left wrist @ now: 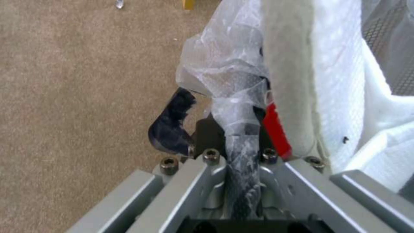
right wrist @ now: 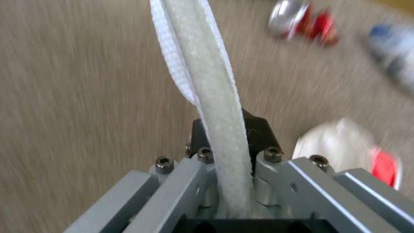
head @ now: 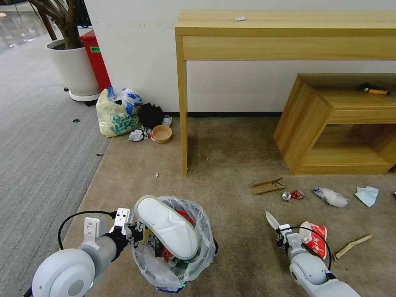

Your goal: Pick up the trash bin and place the garbage on the floor into it.

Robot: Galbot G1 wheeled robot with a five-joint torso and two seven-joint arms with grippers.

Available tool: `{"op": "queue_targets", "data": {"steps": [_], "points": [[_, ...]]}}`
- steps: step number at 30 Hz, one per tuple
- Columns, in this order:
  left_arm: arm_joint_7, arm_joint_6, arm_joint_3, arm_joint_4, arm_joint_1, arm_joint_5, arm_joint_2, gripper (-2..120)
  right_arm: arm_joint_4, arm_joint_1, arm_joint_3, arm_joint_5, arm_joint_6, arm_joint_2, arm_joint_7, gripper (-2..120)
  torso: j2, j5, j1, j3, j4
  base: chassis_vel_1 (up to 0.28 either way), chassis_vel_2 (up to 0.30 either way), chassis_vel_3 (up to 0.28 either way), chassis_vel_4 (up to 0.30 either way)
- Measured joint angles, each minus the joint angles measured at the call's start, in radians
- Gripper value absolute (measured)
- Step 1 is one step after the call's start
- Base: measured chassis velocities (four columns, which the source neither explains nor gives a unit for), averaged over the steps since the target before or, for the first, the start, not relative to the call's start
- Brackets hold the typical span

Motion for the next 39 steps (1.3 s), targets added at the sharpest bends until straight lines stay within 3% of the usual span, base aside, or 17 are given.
{"op": "queue_targets", "data": {"steps": [7,11,14,15,16,18,20,21,30,39], "points": [[-0.036,0.0,0.013,-0.009,-0.011,-0.01,0.016,0,0.286,-0.006,0.084,0.062,0.048,-0.022,-0.05,3,0.0,-0.0003,0.0,0.0,0.0,0.0,0.0,0.0,0.0],[-0.045,0.0,0.019,-0.007,-0.014,-0.014,0.022,0,0.343,0.022,0.082,0.077,0.047,-0.026,-0.052,3,0.0,-0.0003,0.0,0.0,0.0,0.0,0.0,0.0,0.0],[-0.055,0.0,0.024,-0.007,-0.014,-0.028,0.038,0,0.415,0.078,0.059,0.112,0.043,-0.032,-0.063,3,0.0,-0.0006,0.0,0.0,0.0005,0.0,0.0,0.0,0.0],[-0.058,0.0,0.024,-0.006,-0.013,-0.035,0.046,0,0.442,0.097,0.038,0.132,0.04,-0.035,-0.075,3,0.0,-0.0004,0.0,0.0,-0.0007,0.0,0.0,0.0,0.0],[-0.059,0.0,0.027,-0.003,-0.014,-0.045,0.057,0,0.49,0.134,0.009,0.161,0.041,-0.038,-0.096,3,0.0,0.0015,0.0,0.0,-0.0007,0.0,0.0,0.0,0.0],[-0.061,0.0,0.04,0.015,-0.023,-0.051,0.074,0,0.598,0.226,-0.075,0.268,0.044,-0.049,-0.143,3,0.0,-0.0011,0.0,0.0,0.0005,0.0,0.0,0.0,0.0],[-0.062,0.0,0.045,0.019,-0.027,-0.052,0.078,0,0.627,0.257,-0.103,0.303,0.044,-0.051,-0.164,3,0.0,0.0007,0.0,0.0,0.0005,0.0,0.0,0.0,0.0],[-0.062,0.0,0.051,0.023,-0.03,-0.052,0.081,0,0.654,0.292,-0.132,0.334,0.043,-0.052,-0.189,3,0.0,-0.0004,0.0,0.0,0.0004,0.0,0.0,0.0,0.0],[-0.061,0.0,0.087,0.035,-0.05,-0.063,0.088,0,0.738,0.374,-0.295,0.491,0.041,-0.072,-0.247,3,0.0,-0.0002,0.0,0.0,0.0001,0.0,0.0,0.0,0.0],[-0.059,0.0,0.087,0.036,-0.058,-0.074,0.089,0,0.715,0.345,-0.416,0.437,0.063,-0.064,-0.355,3,0.0,-0.0001,0.0,0.0,0.0,0.0,0.0,0.0,0.0]]}}
